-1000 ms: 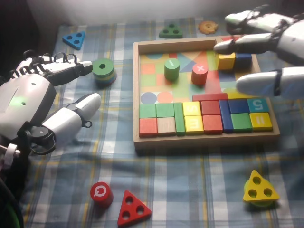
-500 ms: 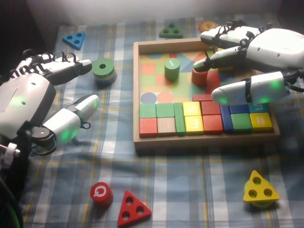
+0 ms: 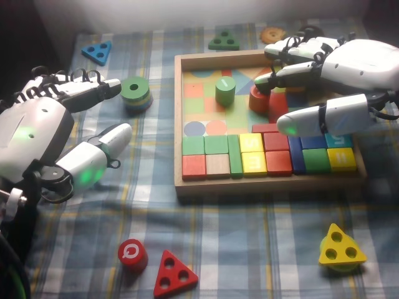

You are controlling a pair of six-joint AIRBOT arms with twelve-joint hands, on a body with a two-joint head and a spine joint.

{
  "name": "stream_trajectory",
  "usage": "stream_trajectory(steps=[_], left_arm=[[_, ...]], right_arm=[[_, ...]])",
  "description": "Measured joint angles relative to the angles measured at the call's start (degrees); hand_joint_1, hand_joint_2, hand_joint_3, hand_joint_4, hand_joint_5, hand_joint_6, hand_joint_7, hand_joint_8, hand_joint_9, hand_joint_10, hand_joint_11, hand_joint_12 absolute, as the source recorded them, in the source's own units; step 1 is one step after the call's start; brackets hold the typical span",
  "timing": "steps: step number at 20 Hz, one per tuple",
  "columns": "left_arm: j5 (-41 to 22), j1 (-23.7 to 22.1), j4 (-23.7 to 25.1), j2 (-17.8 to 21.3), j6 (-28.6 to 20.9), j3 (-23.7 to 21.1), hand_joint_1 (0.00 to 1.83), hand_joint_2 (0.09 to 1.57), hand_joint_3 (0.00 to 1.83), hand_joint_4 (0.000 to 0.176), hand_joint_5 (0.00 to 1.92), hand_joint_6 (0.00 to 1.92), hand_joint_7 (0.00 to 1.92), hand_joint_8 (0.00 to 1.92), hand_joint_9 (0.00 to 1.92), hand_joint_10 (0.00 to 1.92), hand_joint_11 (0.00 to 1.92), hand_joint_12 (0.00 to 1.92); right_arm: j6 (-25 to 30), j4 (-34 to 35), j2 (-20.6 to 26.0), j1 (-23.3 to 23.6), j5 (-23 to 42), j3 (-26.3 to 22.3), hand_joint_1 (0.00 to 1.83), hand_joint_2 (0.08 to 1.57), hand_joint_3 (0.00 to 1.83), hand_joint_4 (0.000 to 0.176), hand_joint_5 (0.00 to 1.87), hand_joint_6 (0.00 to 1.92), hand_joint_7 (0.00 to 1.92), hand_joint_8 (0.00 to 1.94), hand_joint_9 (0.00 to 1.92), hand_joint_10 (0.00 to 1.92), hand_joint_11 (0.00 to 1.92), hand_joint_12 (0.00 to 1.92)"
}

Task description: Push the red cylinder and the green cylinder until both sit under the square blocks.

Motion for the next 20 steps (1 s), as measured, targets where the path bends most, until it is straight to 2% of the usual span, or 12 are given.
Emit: stream_trajectory(steps=[2, 3, 4, 5, 6, 9, 10, 11, 12, 13, 17, 20], left_arm=[[0.00, 0.00, 0.02, 0.00, 0.00, 0.00, 0.43, 1.33, 0.00, 0.000, 0.51, 0.00, 0.43, 0.00, 0.36, 0.00, 0.00, 0.75], [0.00, 0.00, 0.02, 0.00, 0.00, 0.00, 0.43, 1.33, 0.00, 0.000, 0.51, 0.00, 0.43, 0.00, 0.36, 0.00, 0.00, 0.71], [0.00, 0.00, 0.02, 0.00, 0.00, 0.00, 0.43, 1.33, 0.00, 0.006, 0.50, 0.00, 0.42, 0.00, 0.35, 0.00, 0.00, 0.67], [0.00, 0.00, 0.02, 0.00, 0.00, 0.00, 0.43, 1.34, 0.00, 0.012, 0.50, 0.00, 0.41, 0.00, 0.35, 0.00, 0.00, 0.67], [0.00, 0.00, 0.02, 0.00, 0.00, 0.00, 0.43, 1.33, 0.00, 0.014, 0.50, 0.00, 0.42, 0.00, 0.36, 0.01, 0.00, 0.72], [0.00, 0.00, -0.02, 0.00, 0.00, 0.00, 0.42, 1.33, 0.00, 0.018, 0.49, 0.00, 0.41, 0.00, 0.36, 0.00, 0.00, 0.70], [0.00, 0.00, -0.07, 0.00, 0.00, 0.00, 0.42, 1.32, 0.00, 0.021, 0.49, 0.00, 0.41, 0.00, 0.36, 0.00, 0.00, 0.68], [0.00, 0.00, -0.11, 0.00, 0.00, 0.00, 0.41, 1.32, 0.00, 0.017, 0.49, 0.00, 0.41, 0.00, 0.36, 0.00, 0.00, 0.68], [0.00, 0.00, -0.20, 0.00, 0.00, -0.02, 0.38, 1.33, 0.00, 0.016, 0.50, 0.00, 0.41, 0.00, 0.36, 0.00, 0.00, 0.69], [0.00, 0.00, -0.37, 0.00, 0.00, -0.02, 0.40, 1.33, 0.00, 0.018, 0.49, 0.00, 0.41, 0.00, 0.36, 0.00, 0.00, 0.70], [0.07, 0.00, -0.37, 0.00, 0.00, -0.02, 0.47, 1.33, 0.00, 0.002, 0.53, 0.01, 0.44, 0.01, 0.37, 0.00, 0.00, 0.76], [0.22, 0.00, -0.63, 0.00, 0.00, -0.09, 0.46, 1.33, 0.00, 0.000, 0.53, 0.00, 0.44, 0.00, 0.37, 0.00, 0.00, 0.80]], right_arm=[[0.00, -0.83, 0.00, 0.00, -0.46, 0.00, 0.00, 0.99, 0.00, 0.106, 0.35, 0.00, 0.00, 0.00, 0.00, 0.00, 0.00, 0.00], [0.02, -1.03, 0.00, 0.00, -0.59, -0.02, 0.00, 0.98, 0.00, 0.152, 0.36, 0.00, 0.00, 0.00, 0.00, 0.00, 0.00, 0.00], [0.22, -1.22, 0.00, 0.00, -0.74, -0.02, 0.00, 0.98, 0.00, 0.167, 0.36, 0.00, 0.00, 0.00, 0.00, 0.00, 0.00, 0.00], [0.44, -1.62, 0.00, 0.17, -1.03, -0.04, 0.00, 0.98, 0.00, 0.167, 0.36, 0.00, 0.00, 0.00, 0.00, 0.00, 0.00, 0.00], [0.52, -1.88, 0.04, 0.17, -1.18, -0.31, 0.00, 0.97, 0.00, 0.156, 0.37, 0.01, 0.00, 0.00, 0.00, 0.00, 0.00, 0.00], [0.87, -3.34, 1.75, 0.17, -1.33, -2.82, 0.00, 0.97, 0.00, 0.088, 0.38, 0.01, 0.00, 0.00, 0.00, 0.00, 0.00, 0.00], [0.90, -3.87, 2.45, 0.17, -1.42, -3.41, 0.00, 0.99, 0.00, 0.081, 0.38, 0.01, 0.00, 0.00, 0.00, 0.00, 0.00, 0.00], [0.90, -4.39, 3.58, 0.17, -1.70, -4.26, 0.00, 1.00, 0.01, 0.097, 0.37, 0.00, 0.00, 0.00, 0.00, 0.00, 0.00, 0.00], [0.90, -4.72, 4.55, 0.17, -2.16, -4.98, 0.00, 0.98, 0.00, 0.137, 0.37, 0.00, 0.00, 0.00, 0.00, 0.00, 0.00, 0.00], [0.87, -5.20, 5.75, 0.17, -2.95, -5.92, 0.00, 0.98, 0.00, 0.126, 0.38, 0.01, 0.00, 0.00, 0.00, 0.00, 0.00, 0.00], [0.85, -6.47, 9.22, 0.00, -4.24, -8.37, 0.00, 0.96, 0.00, 0.036, 0.37, 0.00, 0.00, 0.00, 0.00, 0.00, 0.00, 0.00], [0.87, -6.84, 12.09, -0.50, -5.14, -10.36, 0.00, 0.91, 0.00, 0.077, 0.37, 0.00, 0.00, 0.00, 0.00, 0.00, 0.00, 0.00]])
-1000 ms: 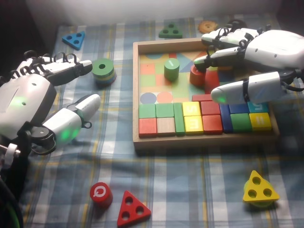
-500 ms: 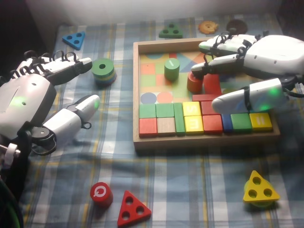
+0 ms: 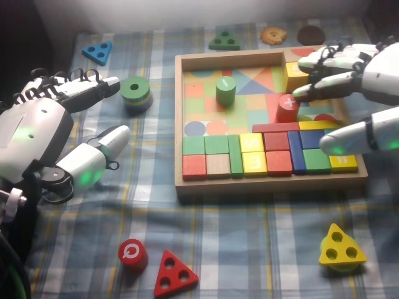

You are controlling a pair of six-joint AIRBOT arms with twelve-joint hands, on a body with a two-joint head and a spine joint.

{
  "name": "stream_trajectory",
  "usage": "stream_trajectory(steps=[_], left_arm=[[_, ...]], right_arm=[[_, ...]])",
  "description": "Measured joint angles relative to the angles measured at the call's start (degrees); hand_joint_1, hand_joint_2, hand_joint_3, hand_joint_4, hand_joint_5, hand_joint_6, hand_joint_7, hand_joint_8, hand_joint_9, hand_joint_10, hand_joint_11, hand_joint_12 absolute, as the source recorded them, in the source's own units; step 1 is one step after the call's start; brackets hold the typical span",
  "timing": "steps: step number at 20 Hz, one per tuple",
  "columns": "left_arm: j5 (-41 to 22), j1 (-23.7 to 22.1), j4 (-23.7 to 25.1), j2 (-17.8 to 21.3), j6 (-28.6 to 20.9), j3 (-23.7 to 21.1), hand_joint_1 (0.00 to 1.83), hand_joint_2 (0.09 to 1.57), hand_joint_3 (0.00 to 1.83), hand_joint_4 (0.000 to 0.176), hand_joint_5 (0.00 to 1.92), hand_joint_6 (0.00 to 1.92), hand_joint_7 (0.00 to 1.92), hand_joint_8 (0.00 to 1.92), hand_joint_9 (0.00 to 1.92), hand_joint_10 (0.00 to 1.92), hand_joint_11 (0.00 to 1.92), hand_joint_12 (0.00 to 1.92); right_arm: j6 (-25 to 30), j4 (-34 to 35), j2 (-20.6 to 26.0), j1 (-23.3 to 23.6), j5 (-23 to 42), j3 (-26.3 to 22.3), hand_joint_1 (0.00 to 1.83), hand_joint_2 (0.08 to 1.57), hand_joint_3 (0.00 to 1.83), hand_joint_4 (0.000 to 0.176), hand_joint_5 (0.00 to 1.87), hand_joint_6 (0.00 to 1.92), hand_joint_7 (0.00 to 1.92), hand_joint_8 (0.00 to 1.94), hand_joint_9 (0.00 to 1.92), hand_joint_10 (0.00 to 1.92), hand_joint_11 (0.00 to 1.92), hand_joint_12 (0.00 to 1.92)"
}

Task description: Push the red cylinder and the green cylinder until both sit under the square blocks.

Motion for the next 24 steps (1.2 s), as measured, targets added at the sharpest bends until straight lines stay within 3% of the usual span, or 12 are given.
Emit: stream_trajectory(steps=[2, 5, 6, 9, 11, 12, 13, 17, 19, 21, 22, 24], left_arm=[[0.15, 0.02, 0.04, 0.00, 0.00, 0.00, 0.48, 1.34, 0.00, 0.000, 0.54, 0.01, 0.44, 0.00, 0.38, 0.00, 0.00, 0.84], [0.37, 0.04, -0.17, 0.00, 0.00, 0.00, 0.49, 1.33, 0.00, 0.000, 0.54, 0.00, 0.43, 0.00, 0.37, 0.00, 0.00, 0.84], [0.48, 0.07, -0.28, 0.00, 0.00, 0.00, 0.50, 1.32, 0.00, 0.000, 0.54, 0.00, 0.44, 0.00, 0.38, 0.00, 0.00, 0.85], [0.57, 0.07, -0.26, 0.00, 0.00, 0.00, 0.49, 1.33, 0.00, 0.000, 0.55, 0.00, 0.45, 0.00, 0.39, 0.01, 0.00, 0.87], [0.57, 0.07, -0.37, 0.00, 0.00, 0.00, 0.52, 1.32, 0.00, 0.000, 0.56, 0.01, 0.46, 0.00, 0.39, 0.01, 0.00, 0.88], [0.59, 0.07, -0.35, 0.00, 0.00, 0.00, 0.51, 1.33, 0.00, 0.000, 0.56, 0.00, 0.46, 0.00, 0.39, 0.00, 0.00, 0.88], [0.57, 0.07, -0.37, 0.00, 0.00, 0.00, 0.53, 1.32, 0.00, 0.000, 0.56, 0.00, 0.46, 0.00, 0.40, 0.01, 0.00, 0.89], [0.57, 0.07, -0.44, 0.00, 0.00, 0.00, 0.55, 1.32, 0.00, 0.000, 0.58, 0.01, 0.47, 0.00, 0.40, 0.01, 0.00, 0.92], [0.61, 0.07, -0.42, 0.00, 0.00, 0.00, 0.53, 1.32, 0.00, 0.000, 0.59, 0.01, 0.48, 0.00, 0.41, 0.01, 0.00, 0.91], [0.59, 0.07, -0.46, 0.00, 0.00, 0.00, 0.51, 1.33, 0.00, 0.000, 0.59, 0.00, 0.48, 0.00, 0.41, 0.01, 0.00, 0.91], [0.61, 0.07, -0.46, 0.00, 0.00, 0.00, 0.52, 1.33, 0.00, 0.000, 0.58, 0.00, 0.47, 0.00, 0.40, 0.00, 0.00, 0.88], [0.59, 0.07, -0.42, 0.00, 0.00, 0.00, 0.52, 1.33, 0.00, 0.000, 0.58, 0.00, 0.47, 0.00, 0.40, 0.00, 0.00, 0.87]], right_arm=[[0.00, 0.33, 1.07, -0.44, 0.13, -0.42, 0.00, 0.90, 0.00, 0.092, 0.34, 0.00, 0.00, 0.00, 0.00, 0.00, 0.00, 0.00], [0.00, 0.31, 2.19, -1.05, -0.50, -1.84, 0.00, 0.88, 0.00, 0.093, 0.33, 0.01, 0.00, 0.00, 0.00, 0.00, 0.00, 0.00], [-0.13, 0.28, 2.32, -1.05, -0.42, -2.08, 0.00, 0.89, 0.00, 0.105, 0.33, 0.00, 0.00, 0.00, 0.00, 0.00, 0.00, 0.00], [-3.13, 3.45, 2.34, -1.05, -0.13, -2.05, 0.00, 0.90, 0.00, 0.115, 0.32, 0.00, 0.00, 0.00, 0.00, 0.00, 0.00, 0.00], [-3.96, 4.66, 2.34, -1.05, 0.70, -2.01, 0.00, 0.90, 0.00, 0.109, 0.30, 0.00, 0.00, 0.00, 0.00, 0.00, 0.00, 0.00], [-4.15, 5.01, 2.34, -1.05, 1.51, -1.99, 0.00, 0.91, 0.00, 0.074, 0.30, 0.00, 0.00, 0.00, 0.00, 0.00, 0.00, 0.00], [-4.24, 5.03, 2.05, -0.98, 2.25, -1.73, 0.00, 0.90, 0.00, 0.070, 0.31, 0.00, 0.00, 0.00, 0.00, 0.00, 0.00, 0.00], [-4.57, 5.22, -0.22, -0.87, 2.58, -0.55, 0.00, 0.91, 0.00, 0.087, 0.31, 0.00, 0.00, 0.00, 0.00, 0.00, 0.00, 0.00], [-4.61, 5.05, -1.79, -0.79, 2.54, 0.11, 0.00, 0.92, 0.00, 0.070, 0.35, 0.02, 0.00, 0.00, 0.00, 0.00, 0.00, 0.00], [-4.61, 4.81, -2.08, -0.76, 2.56, 0.17, 0.00, 0.92, 0.01, 0.071, 0.35, 0.02, 0.00, 0.00, 0.00, 0.00, 0.00, 0.00], [-4.59, 4.74, -2.23, -0.76, 2.58, 0.35, 0.00, 0.94, 0.01, 0.057, 0.34, 0.01, 0.00, 0.00, 0.00, 0.00, 0.00, 0.00], [-4.61, 4.31, -2.43, -0.76, 2.27, 0.59, 0.00, 0.95, 0.01, 0.066, 0.35, 0.01, 0.00, 0.00, 0.00, 0.00, 0.00, 0.00]])
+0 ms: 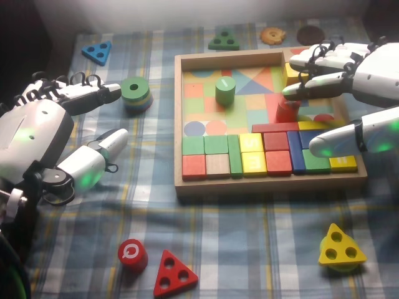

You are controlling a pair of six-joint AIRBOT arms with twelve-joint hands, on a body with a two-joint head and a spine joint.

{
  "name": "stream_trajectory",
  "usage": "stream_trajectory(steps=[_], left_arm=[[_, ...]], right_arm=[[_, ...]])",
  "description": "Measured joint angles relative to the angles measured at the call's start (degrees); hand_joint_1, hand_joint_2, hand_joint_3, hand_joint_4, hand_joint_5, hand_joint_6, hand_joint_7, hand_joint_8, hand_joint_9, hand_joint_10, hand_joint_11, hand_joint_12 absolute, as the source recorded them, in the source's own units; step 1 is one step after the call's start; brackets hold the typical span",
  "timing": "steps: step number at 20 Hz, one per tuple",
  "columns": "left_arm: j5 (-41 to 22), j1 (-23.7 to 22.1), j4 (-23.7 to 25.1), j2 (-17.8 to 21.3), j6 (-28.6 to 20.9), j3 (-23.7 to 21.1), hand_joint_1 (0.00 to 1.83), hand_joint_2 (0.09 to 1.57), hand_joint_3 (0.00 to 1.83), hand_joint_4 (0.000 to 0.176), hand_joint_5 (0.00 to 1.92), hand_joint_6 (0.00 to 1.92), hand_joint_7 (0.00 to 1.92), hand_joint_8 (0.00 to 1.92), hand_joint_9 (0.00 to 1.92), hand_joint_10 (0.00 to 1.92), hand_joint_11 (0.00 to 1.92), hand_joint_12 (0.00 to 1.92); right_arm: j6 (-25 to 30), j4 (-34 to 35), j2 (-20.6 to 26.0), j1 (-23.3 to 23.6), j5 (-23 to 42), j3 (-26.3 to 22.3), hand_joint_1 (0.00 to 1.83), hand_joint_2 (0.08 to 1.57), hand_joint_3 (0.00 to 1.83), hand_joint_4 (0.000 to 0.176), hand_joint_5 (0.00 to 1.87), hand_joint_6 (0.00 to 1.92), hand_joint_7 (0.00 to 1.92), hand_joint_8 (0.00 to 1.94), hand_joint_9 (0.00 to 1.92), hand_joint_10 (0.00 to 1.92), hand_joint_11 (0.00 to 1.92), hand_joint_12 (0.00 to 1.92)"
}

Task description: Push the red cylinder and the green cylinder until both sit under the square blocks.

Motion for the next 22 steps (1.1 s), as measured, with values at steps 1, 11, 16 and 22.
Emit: stream_trajectory(steps=[1, 11, 16, 22], left_arm=[[0.02, 0.00, 0.00, 0.00, 0.00, 0.00, 0.52, 1.33, 0.00, 0.000, 0.59, 0.00, 0.47, 0.00, 0.41, 0.00, 0.00, 0.87], [0.11, 0.13, -0.20, 0.00, 0.00, 0.00, 0.52, 1.34, 0.00, 0.000, 0.58, 0.00, 0.46, 0.00, 0.39, 0.00, 0.00, 0.87], [0.31, 0.24, -0.20, 0.00, 0.00, 0.00, 0.55, 1.32, 0.00, 0.000, 0.51, 0.00, 0.48, 0.00, 0.42, 0.00, 0.00, 0.97], [0.61, 0.24, -0.20, 0.00, -0.02, 0.00, 0.60, 1.32, 0.00, 0.000, 0.55, 0.01, 0.50, 0.00, 0.44, 0.01, 0.00, 1.09]], right_arm=[[-0.02, -0.20, -0.13, 0.00, -0.39, 0.07, 0.00, 0.95, 0.01, 0.070, 0.35, 0.01, 0.00, 0.00, 0.00, 0.00, 0.00, 0.00], [1.53, -2.21, 4.35, -1.31, -2.60, -2.14, 0.00, 0.94, 0.00, 0.089, 0.38, 0.01, 0.00, 0.00, 0.00, 0.00, 0.00, 0.00], [1.57, -2.32, 6.88, -2.08, -4.09, -3.98, 0.00, 0.93, 0.00, 0.118, 0.34, 0.00, 0.00, 0.00, 0.00, 0.00, 0.00, 0.00], [1.70, -2.99, 9.22, -2.78, -4.87, -4.96, 0.00, 0.89, 0.00, 0.160, 0.35, 0.00, 0.00, 0.00, 0.00, 0.00, 0.00, 0.00]])
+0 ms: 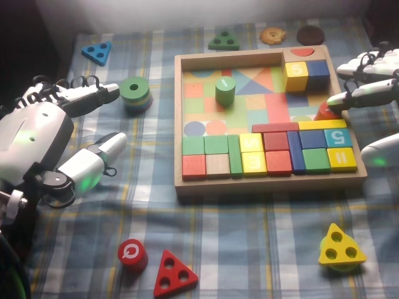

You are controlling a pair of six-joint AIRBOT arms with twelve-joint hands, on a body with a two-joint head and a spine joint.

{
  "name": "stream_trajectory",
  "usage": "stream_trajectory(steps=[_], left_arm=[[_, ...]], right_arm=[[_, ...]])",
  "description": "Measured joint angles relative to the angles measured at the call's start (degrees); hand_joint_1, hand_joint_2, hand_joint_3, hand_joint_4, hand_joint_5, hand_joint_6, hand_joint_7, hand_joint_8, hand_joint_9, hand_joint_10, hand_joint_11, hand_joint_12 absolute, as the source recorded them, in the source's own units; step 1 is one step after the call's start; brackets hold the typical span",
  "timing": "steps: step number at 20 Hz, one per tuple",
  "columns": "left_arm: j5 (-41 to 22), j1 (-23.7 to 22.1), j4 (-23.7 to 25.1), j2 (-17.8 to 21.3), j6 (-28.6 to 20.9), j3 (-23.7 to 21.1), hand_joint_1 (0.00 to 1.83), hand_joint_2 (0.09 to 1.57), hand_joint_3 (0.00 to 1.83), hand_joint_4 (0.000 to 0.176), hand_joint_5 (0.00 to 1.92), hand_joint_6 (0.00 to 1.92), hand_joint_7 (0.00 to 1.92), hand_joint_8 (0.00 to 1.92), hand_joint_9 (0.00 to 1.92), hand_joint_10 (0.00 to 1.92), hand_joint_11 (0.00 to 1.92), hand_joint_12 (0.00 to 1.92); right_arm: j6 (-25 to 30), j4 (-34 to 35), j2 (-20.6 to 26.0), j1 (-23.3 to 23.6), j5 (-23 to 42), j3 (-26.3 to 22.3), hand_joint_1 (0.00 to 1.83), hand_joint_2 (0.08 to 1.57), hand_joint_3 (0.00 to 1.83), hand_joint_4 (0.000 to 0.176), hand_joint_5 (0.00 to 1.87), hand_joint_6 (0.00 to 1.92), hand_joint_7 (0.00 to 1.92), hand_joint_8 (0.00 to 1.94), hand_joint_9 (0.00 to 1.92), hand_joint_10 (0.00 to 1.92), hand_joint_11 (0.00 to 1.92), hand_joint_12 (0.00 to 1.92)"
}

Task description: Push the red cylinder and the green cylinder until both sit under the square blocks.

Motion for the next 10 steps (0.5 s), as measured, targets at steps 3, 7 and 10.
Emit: stream_trajectory(steps=[3, 7, 10], left_arm=[[0.07, 0.00, -0.50, -0.31, 0.02, 0.00, 0.62, 1.30, 0.00, 0.000, 0.57, 0.01, 0.52, 0.00, 0.47, 0.01, 0.00, 1.21], [0.39, 0.00, -0.44, -0.42, 0.02, 0.00, 0.64, 1.31, 0.00, 0.000, 0.58, 0.01, 0.52, 0.00, 0.46, 0.01, 0.00, 1.25], [0.42, 0.00, -0.48, -0.42, 0.02, 0.00, 0.60, 1.32, 0.00, 0.000, 0.56, 0.00, 0.49, 0.00, 0.43, 0.00, 0.00, 1.12]], right_arm=[[-0.04, 0.00, 0.00, 0.00, -0.22, 0.00, 0.00, 0.91, 0.00, 0.171, 0.34, 0.00, 0.00, 0.00, 0.00, 0.00, 0.00, 0.00], [-2.73, 2.47, 0.00, 0.04, 0.04, 0.00, 0.00, 0.90, 0.00, 0.154, 0.34, 0.00, 0.00, 0.00, 0.00, 0.00, 0.00, 0.00], [-4.24, 4.35, 0.57, 0.74, 0.37, -0.20, 0.00, 0.89, 0.00, 0.172, 0.32, 0.00, 0.00, 0.00, 0.00, 0.00, 0.00, 0.00]])
